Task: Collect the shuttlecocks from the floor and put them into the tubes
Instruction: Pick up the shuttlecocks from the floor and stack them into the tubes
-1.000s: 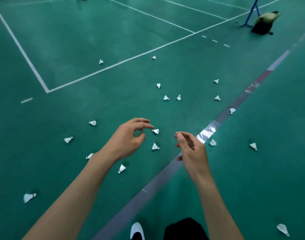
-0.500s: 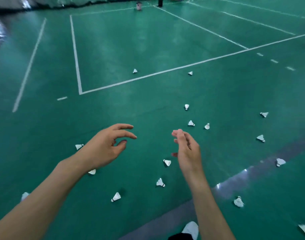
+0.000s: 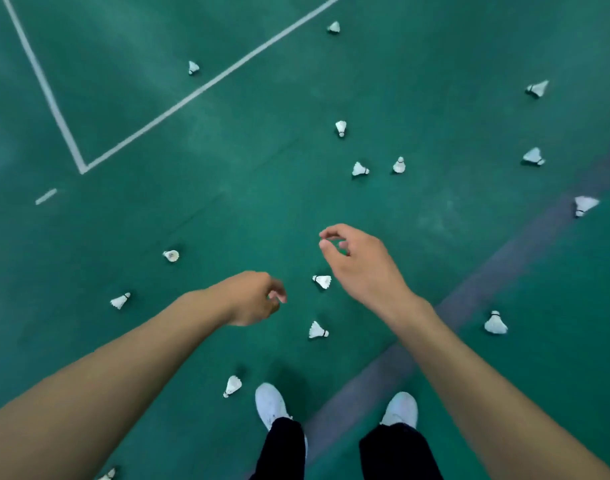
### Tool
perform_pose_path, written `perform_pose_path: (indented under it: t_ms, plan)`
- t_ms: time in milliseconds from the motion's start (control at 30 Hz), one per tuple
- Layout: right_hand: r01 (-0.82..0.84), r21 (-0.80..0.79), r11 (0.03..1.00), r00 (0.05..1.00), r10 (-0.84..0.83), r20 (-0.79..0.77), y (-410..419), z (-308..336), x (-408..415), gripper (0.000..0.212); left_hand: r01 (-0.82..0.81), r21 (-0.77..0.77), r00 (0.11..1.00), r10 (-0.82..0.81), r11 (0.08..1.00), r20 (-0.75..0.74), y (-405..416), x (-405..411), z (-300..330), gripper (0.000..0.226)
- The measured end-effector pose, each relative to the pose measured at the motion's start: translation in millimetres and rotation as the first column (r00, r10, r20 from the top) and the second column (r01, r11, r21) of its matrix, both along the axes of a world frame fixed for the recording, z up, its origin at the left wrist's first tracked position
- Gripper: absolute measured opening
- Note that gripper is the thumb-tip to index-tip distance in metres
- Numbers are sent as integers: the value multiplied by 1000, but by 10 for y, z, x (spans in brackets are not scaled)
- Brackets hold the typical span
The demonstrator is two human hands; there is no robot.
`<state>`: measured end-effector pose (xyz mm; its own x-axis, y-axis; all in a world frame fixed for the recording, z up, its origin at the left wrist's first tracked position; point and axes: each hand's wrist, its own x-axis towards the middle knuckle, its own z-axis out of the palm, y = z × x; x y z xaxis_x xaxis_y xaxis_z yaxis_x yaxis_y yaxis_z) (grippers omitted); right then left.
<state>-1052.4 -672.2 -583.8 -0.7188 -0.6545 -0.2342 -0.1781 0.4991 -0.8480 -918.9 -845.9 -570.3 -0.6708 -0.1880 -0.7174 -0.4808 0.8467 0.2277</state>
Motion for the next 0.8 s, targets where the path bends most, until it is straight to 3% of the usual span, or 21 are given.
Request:
perform_pose_path:
  t_ms: [133,200,233,300,367,433,500,600,700,800]
  plan:
    - [-60,113,992,991,73,-112,-206,-1547,-184,25,93,6,995,-93,996,-26,-235,-159,-1400,31]
    - [-243,258,935,953,280,-115,-345,-2477,-234,28,147,12,988,-148,989,33,-352,-156,-2199,32]
    - [-359,374,855,901,422,-101,-409,-2950,-260,30,183,15,980,-183,983,73,-404,-157,-2590,31]
    - [-526,595,608,757,653,2,-494,-3952,-307,34,218,38,965,-221,975,143,-539,-148,-3433,31]
    - [-592,721,360,610,785,108,-590,-4872,-363,35,182,83,964,-195,980,182,-660,-119,-4251,30]
    - [-590,755,286,515,854,79,-759,-5650,-436,33,90,139,976,-115,986,182,-774,-56,-5040,30]
    - [-562,754,341,515,857,-5,-943,-6132,-517,33,-130,238,977,85,963,193,-861,3,-5661,33]
    - [-508,773,379,525,848,-71,-1281,-6832,-626,32,-468,303,866,363,830,344,-871,106,-6548,40]
    - [-380,828,413,560,815,-150,-1603,-7222,-671,20,-455,253,845,325,854,425,-830,146,-7157,60]
    - [-207,786,582,787,576,-219,-1729,-7396,-694,42,-589,280,740,366,758,564,-754,176,-7379,72]
